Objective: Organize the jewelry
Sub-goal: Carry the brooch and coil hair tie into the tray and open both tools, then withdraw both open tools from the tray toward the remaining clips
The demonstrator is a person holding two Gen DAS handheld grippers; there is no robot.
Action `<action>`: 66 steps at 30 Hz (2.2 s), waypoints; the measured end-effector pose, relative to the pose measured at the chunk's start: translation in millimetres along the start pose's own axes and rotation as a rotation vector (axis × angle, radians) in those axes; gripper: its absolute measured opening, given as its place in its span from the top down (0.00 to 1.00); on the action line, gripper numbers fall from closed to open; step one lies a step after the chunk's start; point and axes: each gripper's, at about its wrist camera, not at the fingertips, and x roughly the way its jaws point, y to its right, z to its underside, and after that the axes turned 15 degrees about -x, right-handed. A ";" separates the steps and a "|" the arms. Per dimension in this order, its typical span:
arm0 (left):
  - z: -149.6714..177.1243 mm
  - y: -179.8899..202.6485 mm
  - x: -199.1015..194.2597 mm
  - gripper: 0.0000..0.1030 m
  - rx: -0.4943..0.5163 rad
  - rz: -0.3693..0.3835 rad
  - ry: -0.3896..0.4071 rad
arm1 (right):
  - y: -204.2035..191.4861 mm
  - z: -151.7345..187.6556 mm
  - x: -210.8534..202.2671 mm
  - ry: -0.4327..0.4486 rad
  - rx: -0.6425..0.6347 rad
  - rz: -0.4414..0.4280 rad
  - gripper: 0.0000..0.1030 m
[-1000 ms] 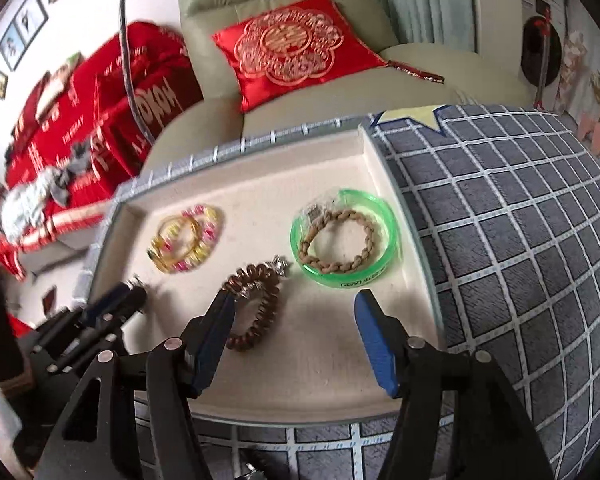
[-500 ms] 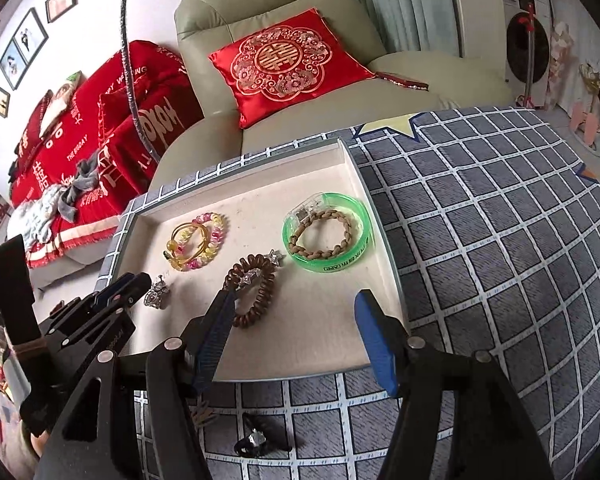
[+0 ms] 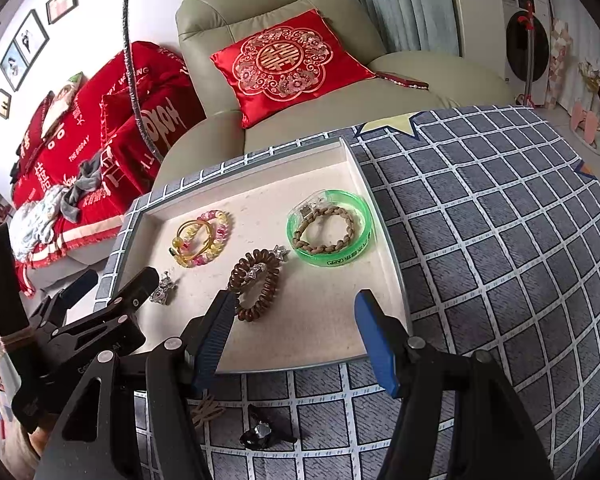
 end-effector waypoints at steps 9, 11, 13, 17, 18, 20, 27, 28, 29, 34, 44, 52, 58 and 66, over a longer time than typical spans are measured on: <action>1.3 -3.4 -9.1 0.00 -0.002 0.010 0.001 | -3.7 2.1 -12.9 0.045 -0.004 -0.027 0.16; 2.6 -4.6 -12.0 0.00 -0.001 0.017 -0.002 | -4.5 2.9 -15.9 0.052 -0.002 -0.034 0.14; 3.7 -6.4 -15.2 0.00 -0.004 0.028 -0.009 | -5.8 3.8 -18.4 0.059 -0.003 -0.032 0.08; 5.4 -9.2 -20.8 0.00 -0.007 0.034 -0.018 | -8.8 5.9 -26.6 0.088 -0.015 -0.021 0.00; 6.2 -9.5 -22.4 0.00 -0.004 0.029 -0.018 | -9.2 6.3 -28.1 0.093 -0.017 -0.019 0.00; 8.6 -9.7 -26.6 0.00 0.008 0.021 -0.019 | -10.9 8.4 -32.8 0.108 -0.022 -0.019 0.00; 22.1 -11.4 -45.5 0.00 0.050 0.019 -0.020 | -16.2 15.8 -33.9 0.043 -0.034 -0.024 0.00; 23.7 -12.3 -47.6 0.00 0.048 0.020 -0.024 | -16.0 17.8 -33.6 0.033 -0.030 -0.028 0.00; 25.7 -13.2 -49.6 0.00 0.047 0.021 -0.027 | -15.6 19.5 -33.3 0.026 -0.026 -0.031 0.00; 36.7 -19.4 -59.1 0.00 0.037 0.035 -0.042 | -14.3 33.7 -35.1 -0.004 -0.017 -0.043 0.00; 73.4 -30.3 -74.8 0.00 0.091 0.072 -0.088 | -5.2 63.8 -30.8 -0.070 -0.017 -0.046 0.00; 100.3 -28.5 -61.8 0.00 0.148 0.049 -0.161 | -12.4 79.7 -17.5 -0.137 -0.043 -0.039 0.00; 104.4 -32.1 -56.8 0.00 0.154 0.033 -0.176 | -25.0 79.6 -10.4 -0.155 -0.064 -0.035 0.00; 104.8 -40.2 -53.9 0.00 0.142 0.020 -0.181 | -43.4 79.1 3.7 -0.175 -0.063 -0.002 0.06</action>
